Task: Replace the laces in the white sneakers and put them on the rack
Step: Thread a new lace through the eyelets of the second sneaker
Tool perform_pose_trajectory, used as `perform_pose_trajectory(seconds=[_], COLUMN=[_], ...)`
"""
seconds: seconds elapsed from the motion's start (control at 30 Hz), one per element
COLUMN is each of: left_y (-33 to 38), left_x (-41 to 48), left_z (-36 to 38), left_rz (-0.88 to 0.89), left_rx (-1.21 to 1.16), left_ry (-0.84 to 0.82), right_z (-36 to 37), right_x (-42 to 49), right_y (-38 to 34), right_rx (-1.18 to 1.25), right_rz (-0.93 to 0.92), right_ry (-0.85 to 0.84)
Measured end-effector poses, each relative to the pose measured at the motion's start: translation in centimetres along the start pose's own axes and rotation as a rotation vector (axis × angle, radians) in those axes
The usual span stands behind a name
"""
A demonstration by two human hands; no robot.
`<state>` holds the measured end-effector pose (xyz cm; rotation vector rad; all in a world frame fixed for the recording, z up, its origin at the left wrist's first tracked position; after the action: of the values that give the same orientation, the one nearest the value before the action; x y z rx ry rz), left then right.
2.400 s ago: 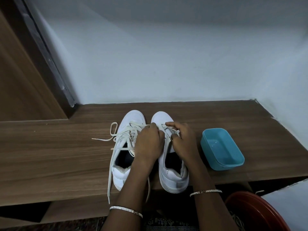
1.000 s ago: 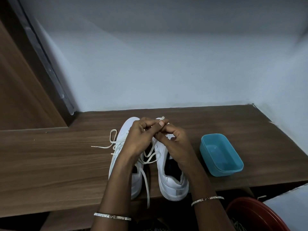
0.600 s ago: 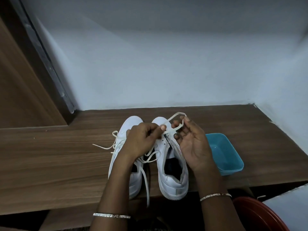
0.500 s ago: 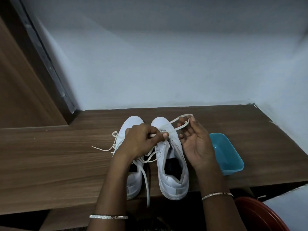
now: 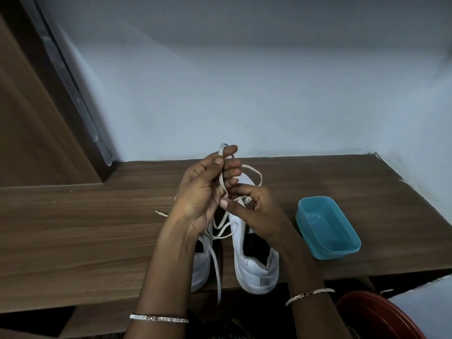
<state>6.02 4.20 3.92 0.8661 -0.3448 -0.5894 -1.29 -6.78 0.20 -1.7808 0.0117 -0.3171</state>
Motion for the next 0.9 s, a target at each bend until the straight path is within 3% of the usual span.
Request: perform_pose_trajectory(seconds=[0.17, 0.3, 0.4, 0.47, 0.77, 0.9], left_y=[0.1, -0.4, -0.6, -0.7, -0.7, -0.1], left_x=[-0.1, 0.1, 0.2, 0.4, 0.6, -0.1], left_z=[-1.0, -2.9, -3.9, -4.9, -8.4, -7.8], left_rz=[0.044, 0.12, 0.182, 0.219, 0.242, 0.146], left_rx=[0.028, 0.269, 0.438, 0.545, 1.05, 1.316], left_ry=[0.142, 0.32, 0.45, 0.539, 0.746, 0.893], right_z=[0.1, -1.4, -2.2, -2.9, -5.4, -5.9], right_x=[-0.4, -0.3, -0.4, -0.6, -0.7, -0.7], right_y=[-0.2, 0.1, 0.4, 0.7, 3.2, 3.5], right_rx=[0.05, 0.355, 0.74, 0.865, 0.873, 0.805], right_rz=[0.02, 0.119, 0.208, 0.232, 0.285, 0.248], right_ry=[-0.067, 0.143, 0.212, 0.272, 0.524, 0.532])
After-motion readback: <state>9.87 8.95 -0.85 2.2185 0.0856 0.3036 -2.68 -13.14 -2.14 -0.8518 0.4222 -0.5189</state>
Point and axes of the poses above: each hand's wrist, its own x-axis towards the middle knuckle, its own z-axis out of the palm, y = z × x, the point moved 2 cm from there along x, towards the middle knuckle
